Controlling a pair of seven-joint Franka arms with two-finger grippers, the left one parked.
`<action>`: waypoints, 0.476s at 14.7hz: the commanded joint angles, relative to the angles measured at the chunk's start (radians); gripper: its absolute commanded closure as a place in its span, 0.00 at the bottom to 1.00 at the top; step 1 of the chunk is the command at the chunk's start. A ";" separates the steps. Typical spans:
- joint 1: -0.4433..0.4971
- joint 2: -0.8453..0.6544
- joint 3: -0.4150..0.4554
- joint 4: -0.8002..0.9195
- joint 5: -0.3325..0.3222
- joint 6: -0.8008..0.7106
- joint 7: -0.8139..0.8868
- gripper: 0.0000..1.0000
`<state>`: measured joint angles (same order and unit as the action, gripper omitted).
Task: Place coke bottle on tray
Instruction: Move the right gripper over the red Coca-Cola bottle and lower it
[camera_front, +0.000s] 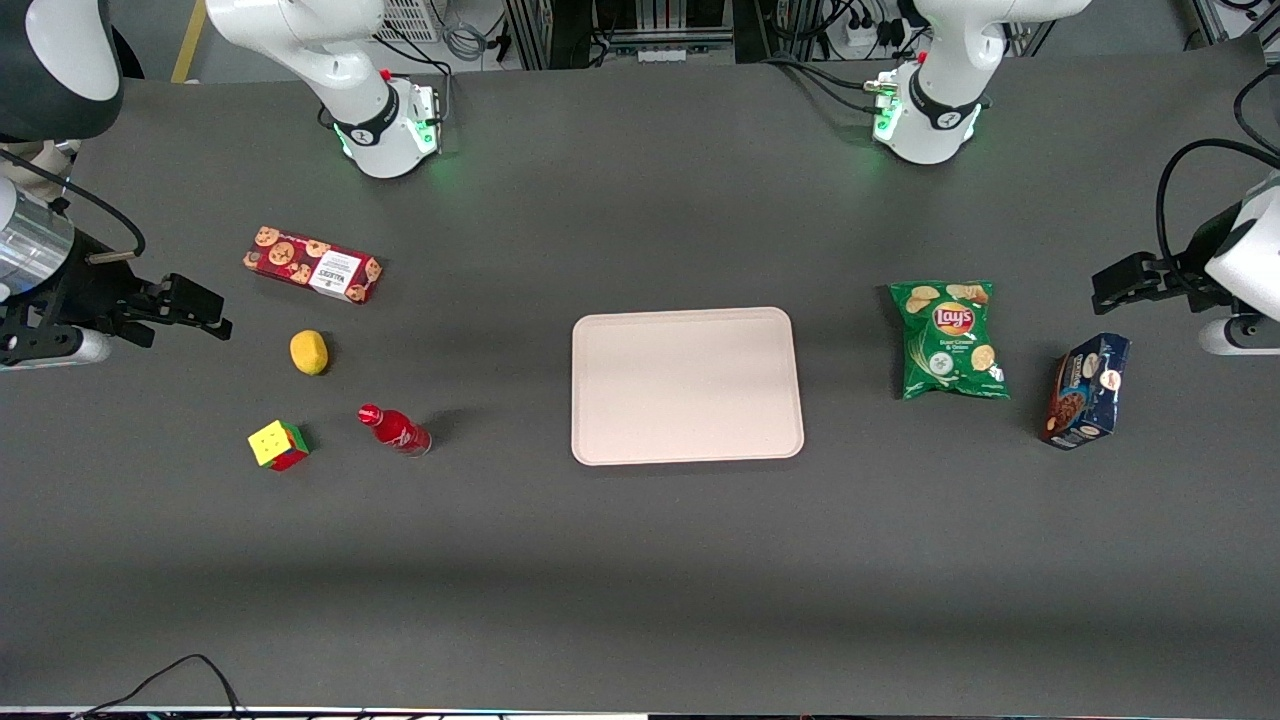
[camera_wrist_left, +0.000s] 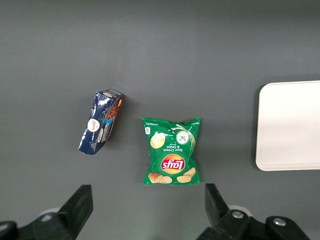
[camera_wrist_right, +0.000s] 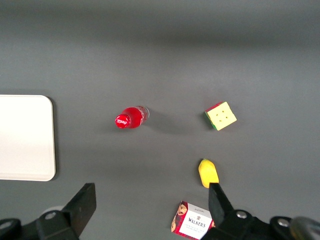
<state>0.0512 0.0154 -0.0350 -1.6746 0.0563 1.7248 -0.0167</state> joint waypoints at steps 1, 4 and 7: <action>0.013 0.006 -0.011 0.027 -0.013 -0.024 -0.015 0.00; 0.015 0.015 -0.011 0.029 -0.027 -0.025 -0.015 0.00; 0.028 0.053 0.006 0.032 -0.039 -0.021 -0.017 0.00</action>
<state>0.0528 0.0201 -0.0341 -1.6714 0.0463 1.7198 -0.0172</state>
